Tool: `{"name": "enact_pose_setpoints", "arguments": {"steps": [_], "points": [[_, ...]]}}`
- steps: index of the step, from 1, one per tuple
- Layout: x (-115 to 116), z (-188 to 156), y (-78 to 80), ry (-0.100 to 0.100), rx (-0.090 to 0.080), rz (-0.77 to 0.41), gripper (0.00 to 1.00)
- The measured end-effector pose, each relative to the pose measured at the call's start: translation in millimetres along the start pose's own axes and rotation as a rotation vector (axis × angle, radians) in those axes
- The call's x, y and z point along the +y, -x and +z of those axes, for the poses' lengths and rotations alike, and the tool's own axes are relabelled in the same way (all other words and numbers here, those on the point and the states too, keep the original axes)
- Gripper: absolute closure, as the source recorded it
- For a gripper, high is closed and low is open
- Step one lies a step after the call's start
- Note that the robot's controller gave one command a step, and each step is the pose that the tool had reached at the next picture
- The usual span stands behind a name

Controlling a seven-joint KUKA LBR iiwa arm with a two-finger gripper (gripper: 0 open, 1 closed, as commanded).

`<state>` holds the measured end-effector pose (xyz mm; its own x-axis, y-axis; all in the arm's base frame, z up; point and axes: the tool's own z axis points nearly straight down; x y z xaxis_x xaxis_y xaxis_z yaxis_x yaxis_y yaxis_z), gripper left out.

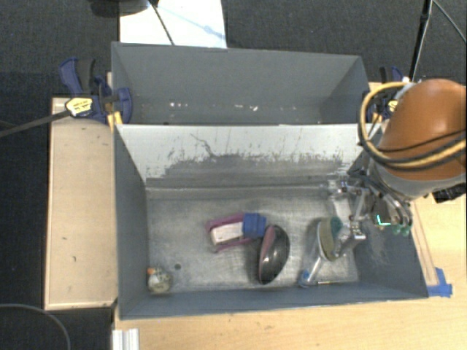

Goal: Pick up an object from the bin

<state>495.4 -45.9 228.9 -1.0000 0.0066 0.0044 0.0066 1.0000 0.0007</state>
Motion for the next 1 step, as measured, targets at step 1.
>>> {"name": "enact_pose_setpoints", "arguments": {"steps": [1], "points": [[11.2,160.8,12.6,0.001,-0.005,-0.117,0.00]]}}
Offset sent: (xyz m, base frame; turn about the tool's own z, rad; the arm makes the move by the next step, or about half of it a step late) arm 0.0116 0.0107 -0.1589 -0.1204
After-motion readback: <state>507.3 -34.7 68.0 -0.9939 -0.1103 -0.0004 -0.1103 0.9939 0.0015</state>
